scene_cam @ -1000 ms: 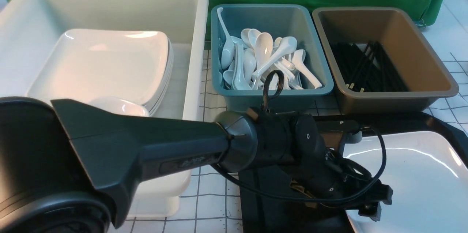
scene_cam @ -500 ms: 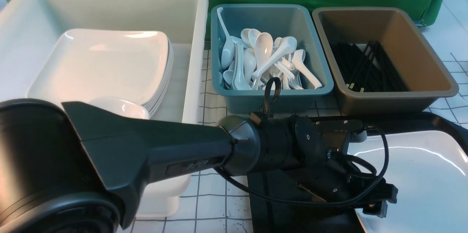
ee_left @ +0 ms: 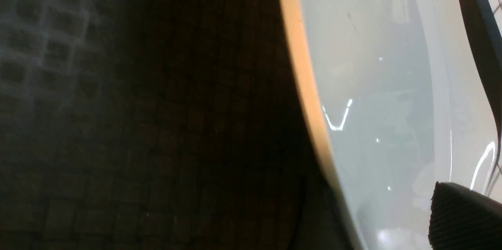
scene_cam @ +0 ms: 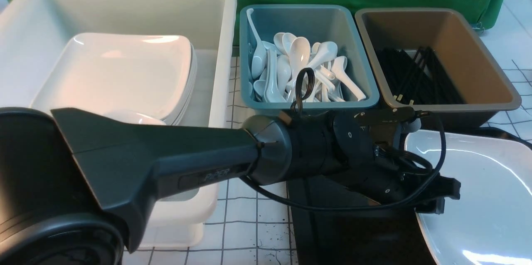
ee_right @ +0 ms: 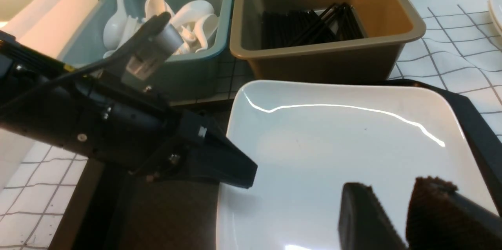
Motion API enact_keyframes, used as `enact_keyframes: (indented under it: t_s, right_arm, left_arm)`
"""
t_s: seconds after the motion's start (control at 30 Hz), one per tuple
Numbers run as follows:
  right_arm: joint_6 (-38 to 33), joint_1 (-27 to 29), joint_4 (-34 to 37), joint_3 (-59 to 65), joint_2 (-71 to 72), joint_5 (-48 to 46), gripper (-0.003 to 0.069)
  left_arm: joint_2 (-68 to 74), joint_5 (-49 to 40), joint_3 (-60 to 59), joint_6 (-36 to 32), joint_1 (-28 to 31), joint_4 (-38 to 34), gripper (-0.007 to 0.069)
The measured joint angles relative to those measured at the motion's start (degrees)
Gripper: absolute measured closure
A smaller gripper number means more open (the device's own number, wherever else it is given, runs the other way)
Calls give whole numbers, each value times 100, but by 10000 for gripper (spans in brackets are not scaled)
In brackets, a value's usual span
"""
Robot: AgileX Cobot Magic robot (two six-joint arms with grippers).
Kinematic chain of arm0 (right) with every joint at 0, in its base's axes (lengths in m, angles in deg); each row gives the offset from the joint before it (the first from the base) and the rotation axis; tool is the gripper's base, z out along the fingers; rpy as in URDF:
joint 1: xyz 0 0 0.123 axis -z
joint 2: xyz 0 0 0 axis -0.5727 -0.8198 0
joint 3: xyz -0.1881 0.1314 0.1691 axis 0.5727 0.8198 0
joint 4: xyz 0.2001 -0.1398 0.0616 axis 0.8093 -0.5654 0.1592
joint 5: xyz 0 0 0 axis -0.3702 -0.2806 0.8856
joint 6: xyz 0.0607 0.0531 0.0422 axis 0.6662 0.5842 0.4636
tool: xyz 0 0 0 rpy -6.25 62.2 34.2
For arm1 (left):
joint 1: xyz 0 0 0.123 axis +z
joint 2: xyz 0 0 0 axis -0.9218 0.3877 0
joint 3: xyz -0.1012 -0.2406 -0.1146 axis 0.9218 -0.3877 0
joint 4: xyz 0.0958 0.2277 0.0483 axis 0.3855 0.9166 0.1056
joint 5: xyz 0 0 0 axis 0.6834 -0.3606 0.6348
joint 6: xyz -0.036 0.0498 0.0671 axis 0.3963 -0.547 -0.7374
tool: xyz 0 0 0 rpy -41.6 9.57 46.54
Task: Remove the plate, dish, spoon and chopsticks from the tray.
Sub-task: Use the left arm to grab a plate from the dinner plate, then use the left arm to put the plate into the large storage box on the left
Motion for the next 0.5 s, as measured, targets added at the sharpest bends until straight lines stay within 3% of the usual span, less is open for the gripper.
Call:
enact_keyframes:
  t_s: [0.5]
  right_arm:
    - [5,0,0,0,0,0,419]
  left_arm:
    - [286,290,0,26,11,-602,258]
